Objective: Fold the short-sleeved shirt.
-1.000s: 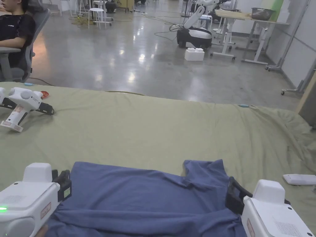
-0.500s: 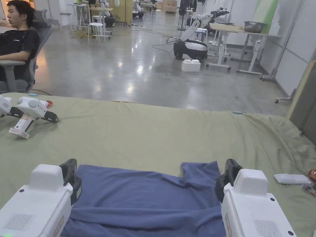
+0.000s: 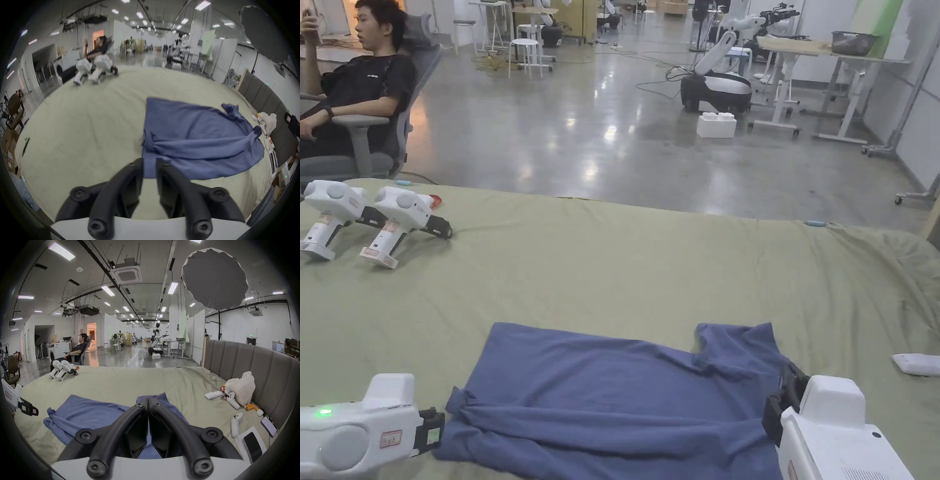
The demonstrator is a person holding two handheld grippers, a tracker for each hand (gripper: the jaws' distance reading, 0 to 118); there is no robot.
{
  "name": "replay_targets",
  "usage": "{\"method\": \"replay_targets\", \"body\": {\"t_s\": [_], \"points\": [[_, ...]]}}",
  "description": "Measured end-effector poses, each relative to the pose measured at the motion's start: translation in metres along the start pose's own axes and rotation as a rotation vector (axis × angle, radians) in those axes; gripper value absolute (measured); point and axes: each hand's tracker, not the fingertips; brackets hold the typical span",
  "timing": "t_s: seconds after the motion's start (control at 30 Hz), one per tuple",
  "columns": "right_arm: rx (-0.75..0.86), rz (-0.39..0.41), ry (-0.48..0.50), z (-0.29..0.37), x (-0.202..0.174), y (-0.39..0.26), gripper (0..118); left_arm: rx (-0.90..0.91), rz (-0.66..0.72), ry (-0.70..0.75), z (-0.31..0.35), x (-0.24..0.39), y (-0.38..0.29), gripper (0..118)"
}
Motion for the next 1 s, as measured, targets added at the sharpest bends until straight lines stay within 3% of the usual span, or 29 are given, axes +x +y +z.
{"method": "replay_targets", "body": {"t_s": [0.07, 0.13, 0.33, 0.43, 0.5, 0.6, 0.73, 0.77, 0.8, 0.87, 0.9, 0.93, 1.0], "points": [[-0.025, 0.002, -0.003, -0.003, 0.002, -0.006, 0, -0.059, 0.023, -0.009, -0.018, -0.005, 0.005, 58], [-0.046, 0.007, -0.009, -0.005, 0.005, -0.011, 0, -0.076, 0.032, 0.003, -0.032, -0.008, 0.010, 73], [-0.104, 0.012, -0.033, -0.009, 0.017, -0.023, 0, -0.278, -0.035, 0.062, -0.073, 0.000, 0.009, 76], [-0.136, 0.005, -0.043, -0.010, 0.023, -0.029, 0, -0.252, -0.075, 0.076, -0.073, 0.011, 0.006, 75], [-0.144, 0.000, -0.047, -0.010, 0.026, -0.034, 0, -0.253, -0.085, 0.083, -0.071, 0.018, 0.005, 69], [-0.169, -0.002, -0.055, -0.013, 0.031, -0.040, 0, -0.244, -0.161, 0.074, -0.067, 0.030, 0.001, 46], [-0.216, -0.021, -0.070, -0.017, 0.042, -0.051, 2, -0.234, -0.174, 0.047, -0.065, 0.038, -0.002, 6], [-0.235, -0.024, -0.078, -0.019, 0.046, -0.053, 4, -0.230, -0.173, 0.043, -0.064, 0.038, -0.003, 4], [-0.267, -0.028, -0.087, -0.021, 0.053, -0.057, 11, -0.221, -0.178, 0.044, -0.061, 0.038, -0.005, 3], [-0.343, -0.035, -0.094, -0.028, 0.068, -0.062, 61, -0.200, -0.178, 0.042, -0.051, 0.038, -0.006, 2], [-0.377, -0.038, -0.088, -0.031, 0.076, -0.066, 78, -0.185, -0.174, 0.037, -0.046, 0.036, -0.007, 2], [-0.417, -0.032, -0.079, -0.037, 0.085, -0.070, 91, -0.173, -0.170, 0.031, -0.040, 0.035, -0.008, 2], [-0.476, -0.028, -0.078, -0.046, 0.099, -0.078, 91, -0.135, -0.163, 0.026, -0.029, 0.034, -0.010, 2]]}}
